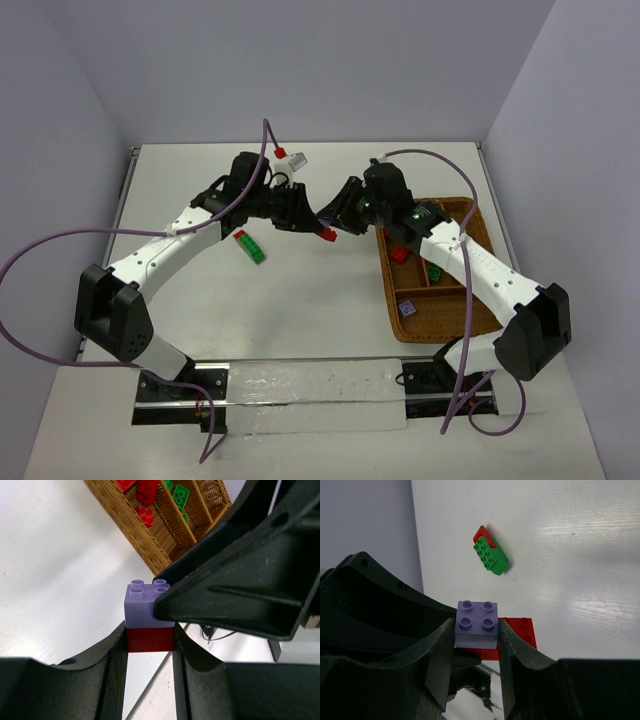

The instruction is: Sort the legos into containers by color

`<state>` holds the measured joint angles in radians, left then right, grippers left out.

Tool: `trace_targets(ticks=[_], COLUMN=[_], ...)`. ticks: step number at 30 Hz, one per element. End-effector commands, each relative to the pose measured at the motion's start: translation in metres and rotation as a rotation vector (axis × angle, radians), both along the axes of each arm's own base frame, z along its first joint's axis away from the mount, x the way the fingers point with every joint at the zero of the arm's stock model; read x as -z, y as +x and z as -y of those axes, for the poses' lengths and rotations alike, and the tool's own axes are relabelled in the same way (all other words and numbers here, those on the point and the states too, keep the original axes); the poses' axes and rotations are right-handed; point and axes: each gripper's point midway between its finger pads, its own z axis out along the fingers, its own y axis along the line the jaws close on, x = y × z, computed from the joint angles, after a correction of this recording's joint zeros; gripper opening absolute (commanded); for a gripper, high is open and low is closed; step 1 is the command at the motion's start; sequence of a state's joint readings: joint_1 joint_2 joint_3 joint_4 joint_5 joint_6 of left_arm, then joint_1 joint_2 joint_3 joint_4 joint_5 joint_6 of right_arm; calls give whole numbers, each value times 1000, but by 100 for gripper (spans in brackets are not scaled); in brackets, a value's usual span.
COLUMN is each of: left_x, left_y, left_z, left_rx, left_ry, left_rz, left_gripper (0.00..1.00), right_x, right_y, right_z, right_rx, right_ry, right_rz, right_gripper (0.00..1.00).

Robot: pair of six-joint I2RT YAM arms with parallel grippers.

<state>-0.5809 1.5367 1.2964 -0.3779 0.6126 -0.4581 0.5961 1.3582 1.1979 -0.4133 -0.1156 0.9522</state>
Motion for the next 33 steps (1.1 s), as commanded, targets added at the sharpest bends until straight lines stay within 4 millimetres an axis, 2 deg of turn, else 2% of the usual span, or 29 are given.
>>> trace_targets(ticks=[1, 9, 13, 18, 21, 23, 25, 27, 29, 30, 31, 33], left_x=[-33, -29, -25, -16, -13, -13, -10, -9, -13, -11, -19, -23], left_y=[-7, -10, -11, -11, -14, -14, -13, -12, -10, -10, -8, -8], left_z=[2, -1, -4, -8, -9, -10, -8, -7, -3, -2, 6, 12], left_rx=[35, 38, 29, 18, 24, 25, 24, 25, 29, 32, 40, 50], left_ry=[-63, -55, -36, -5, -2, 0, 7, 14, 11, 15, 2, -4], left_rz=[92, 90, 91, 81, 75, 73, 62, 57, 62, 57, 70, 70], left_gripper=[0, 0, 0, 0, 0, 0, 0, 0, 0, 0, 0, 0], right_x=[-26, -30, -36, -39, -28, -11, 5, 20, 42, 45, 62, 70], right_y=[8, 17, 23, 27, 22, 8, -12, -32, -68, -73, -101, -114], right_z=[-5, -9, 2, 46, 92, 137, 171, 192, 212, 214, 223, 226], right_rx=[3, 3, 44, 178, 286, 375, 433, 465, 486, 487, 489, 501], right_ry=[179, 231, 168, -3, -141, -251, -333, -392, -455, -453, -481, -468], right_rz=[35, 34, 78, 137, 139, 113, 73, 24, -57, -55, -139, -166], right_gripper=[8, 7, 7, 7, 7, 8, 8, 8, 8, 8, 8, 9])
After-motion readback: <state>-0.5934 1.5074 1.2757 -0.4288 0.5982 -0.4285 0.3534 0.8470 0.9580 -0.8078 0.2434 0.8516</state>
